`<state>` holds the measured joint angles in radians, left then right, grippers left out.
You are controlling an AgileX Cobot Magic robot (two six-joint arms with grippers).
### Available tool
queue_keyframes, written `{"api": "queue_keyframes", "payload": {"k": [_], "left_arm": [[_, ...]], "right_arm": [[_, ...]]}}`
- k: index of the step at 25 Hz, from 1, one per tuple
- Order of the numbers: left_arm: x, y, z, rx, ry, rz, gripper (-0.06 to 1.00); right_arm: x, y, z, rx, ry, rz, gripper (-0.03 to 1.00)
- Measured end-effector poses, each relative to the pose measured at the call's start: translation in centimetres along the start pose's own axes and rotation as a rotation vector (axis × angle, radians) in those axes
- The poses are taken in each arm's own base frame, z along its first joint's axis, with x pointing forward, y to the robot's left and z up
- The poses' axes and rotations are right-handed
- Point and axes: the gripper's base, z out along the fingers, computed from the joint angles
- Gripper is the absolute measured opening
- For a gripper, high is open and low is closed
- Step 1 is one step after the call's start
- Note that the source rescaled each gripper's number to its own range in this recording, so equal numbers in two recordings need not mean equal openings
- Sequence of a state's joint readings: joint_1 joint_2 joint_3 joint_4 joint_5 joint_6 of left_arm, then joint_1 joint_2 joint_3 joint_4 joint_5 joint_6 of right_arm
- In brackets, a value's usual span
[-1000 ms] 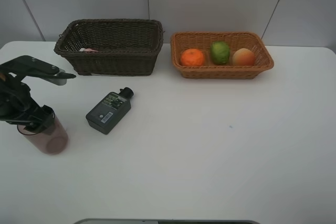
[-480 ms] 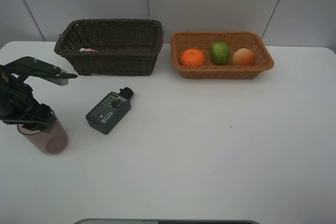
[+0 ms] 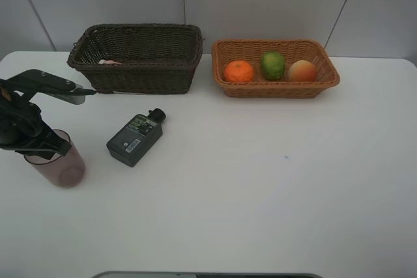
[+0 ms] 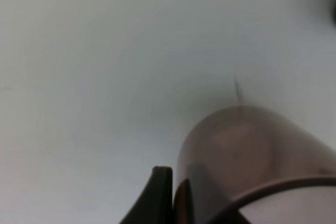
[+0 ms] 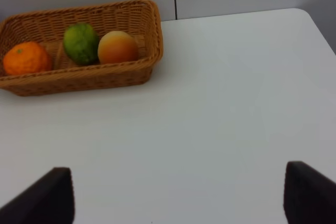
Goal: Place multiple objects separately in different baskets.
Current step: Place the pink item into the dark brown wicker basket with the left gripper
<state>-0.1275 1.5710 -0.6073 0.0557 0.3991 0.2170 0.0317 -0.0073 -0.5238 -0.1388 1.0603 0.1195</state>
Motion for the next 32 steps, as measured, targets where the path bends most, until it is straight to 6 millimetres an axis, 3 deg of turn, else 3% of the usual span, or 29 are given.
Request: {"api": "queue_keyframes", "payload": {"k": [16, 24, 32], "left_arm": [[0.1, 0.0, -0.4, 0.009, 0.048, -0.019, 0.0], [-2.2, 0.8, -4.6, -0.012, -0.011, -0.14, 0.0], [-7.7, 2.5, -9.5, -0.028, -0.127, -0.356, 0.0]], "right_arm": [[0.0, 0.0, 0.0, 0.0, 0.0, 0.0, 0.77], [0.0, 0.0, 0.0, 0.0, 0.0, 0.0, 0.77], [0.0, 0.0, 0.0, 0.0, 0.0, 0.0, 0.77]]}}
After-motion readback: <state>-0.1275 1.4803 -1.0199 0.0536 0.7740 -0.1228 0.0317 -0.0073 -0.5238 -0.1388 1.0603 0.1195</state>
